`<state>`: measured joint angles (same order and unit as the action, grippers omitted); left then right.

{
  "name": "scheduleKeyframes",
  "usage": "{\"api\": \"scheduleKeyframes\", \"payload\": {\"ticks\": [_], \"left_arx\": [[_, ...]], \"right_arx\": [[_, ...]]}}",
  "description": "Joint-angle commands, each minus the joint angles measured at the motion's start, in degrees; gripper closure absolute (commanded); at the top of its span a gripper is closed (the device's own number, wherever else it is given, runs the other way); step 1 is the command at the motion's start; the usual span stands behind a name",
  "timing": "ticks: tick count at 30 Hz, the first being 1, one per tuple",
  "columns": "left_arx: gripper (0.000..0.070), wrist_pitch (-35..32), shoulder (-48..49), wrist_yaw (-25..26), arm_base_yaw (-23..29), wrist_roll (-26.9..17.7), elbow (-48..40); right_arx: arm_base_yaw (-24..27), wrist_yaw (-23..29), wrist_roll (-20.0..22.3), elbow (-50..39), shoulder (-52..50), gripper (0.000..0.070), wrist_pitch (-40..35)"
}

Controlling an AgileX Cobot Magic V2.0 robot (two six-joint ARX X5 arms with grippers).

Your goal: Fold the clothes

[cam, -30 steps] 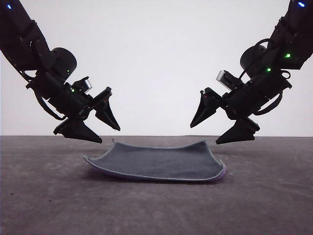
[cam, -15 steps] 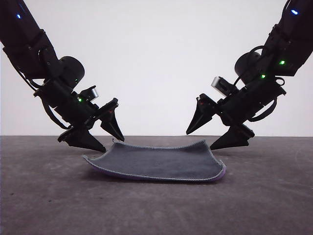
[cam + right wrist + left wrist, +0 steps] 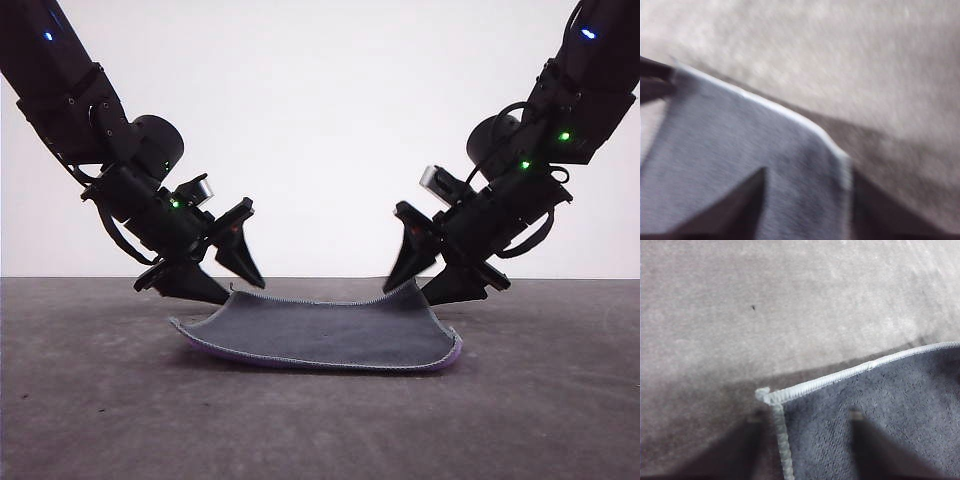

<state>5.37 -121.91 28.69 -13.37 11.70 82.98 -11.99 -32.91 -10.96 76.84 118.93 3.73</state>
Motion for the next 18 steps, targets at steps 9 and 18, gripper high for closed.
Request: {"api": "scheduleKeyframes", "payload": {"ticks": [9, 18], "left_arx": [[0.0688, 2.7, -1.9, 5.0, -0.2, -0.3, 2.9], [0.0688, 16.9, 0.0, 6.9, -0.3, -5.1, 9.0]], "right_arx": [[0.6, -3.7, 1.0, 1.9, 1.2, 0.07, 2.1], [0.8, -10.4, 4.5, 9.2, 0.6, 0.07, 15.5]]}}
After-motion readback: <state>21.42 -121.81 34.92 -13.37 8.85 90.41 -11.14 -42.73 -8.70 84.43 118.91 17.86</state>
